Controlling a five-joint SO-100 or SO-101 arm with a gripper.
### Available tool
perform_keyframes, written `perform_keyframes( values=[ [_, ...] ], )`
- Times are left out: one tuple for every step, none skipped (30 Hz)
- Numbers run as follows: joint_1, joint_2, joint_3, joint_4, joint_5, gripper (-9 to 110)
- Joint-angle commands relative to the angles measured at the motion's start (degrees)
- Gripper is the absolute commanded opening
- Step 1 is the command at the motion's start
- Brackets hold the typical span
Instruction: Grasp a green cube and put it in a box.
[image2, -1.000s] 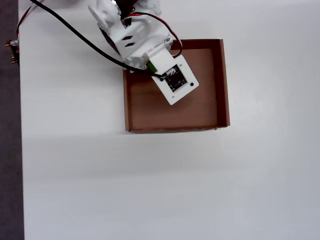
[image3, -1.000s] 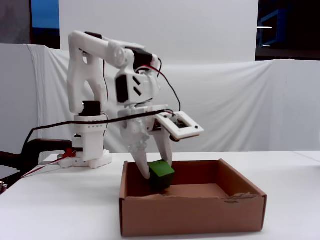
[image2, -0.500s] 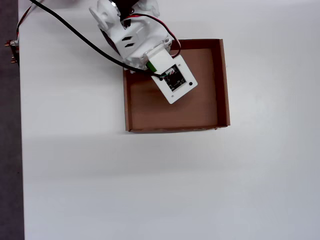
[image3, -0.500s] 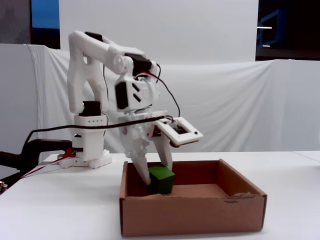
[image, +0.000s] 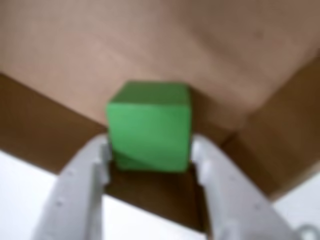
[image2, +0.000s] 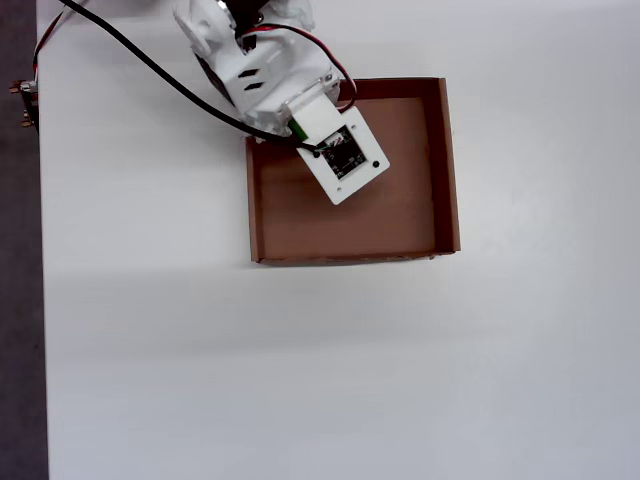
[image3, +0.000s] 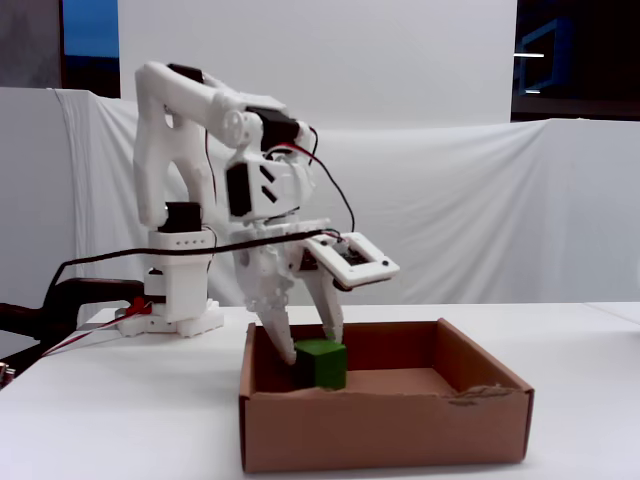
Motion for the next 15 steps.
perform_keyframes(
  values=[
    [0.6, 3.8, -0.4, 0.6, 0.0, 22],
    [1.3, 6.8, -0.4, 3.0, 0.0, 22],
    [1.8, 8.2, -0.7, 4.3, 0.1, 22],
    [2.5, 9.9, -1.1, 6.2, 0.1, 22],
    [3.3, 11.4, -1.3, 7.6, 0.1, 22],
    [4.0, 13.0, -1.4, 8.8, 0.1, 22],
    [5.0, 14.6, -1.5, 9.8, 0.1, 22],
    [6.0, 16.2, -1.5, 10.8, 0.2, 22],
    [7.1, 17.8, -1.3, 11.5, 0.2, 22],
    [8.3, 19.3, -0.6, 11.8, 0.2, 22],
    [9.4, 21.0, 0.4, 11.7, 0.2, 22],
    [10.5, 22.6, 1.9, 10.9, 0.5, 22],
    [11.6, 24.3, 3.8, 9.6, 1.2, 22],
    [12.7, 26.0, 6.0, 8.3, 1.8, 22],
    [14.2, 27.9, 8.5, 7.3, 1.9, 22]
  ],
)
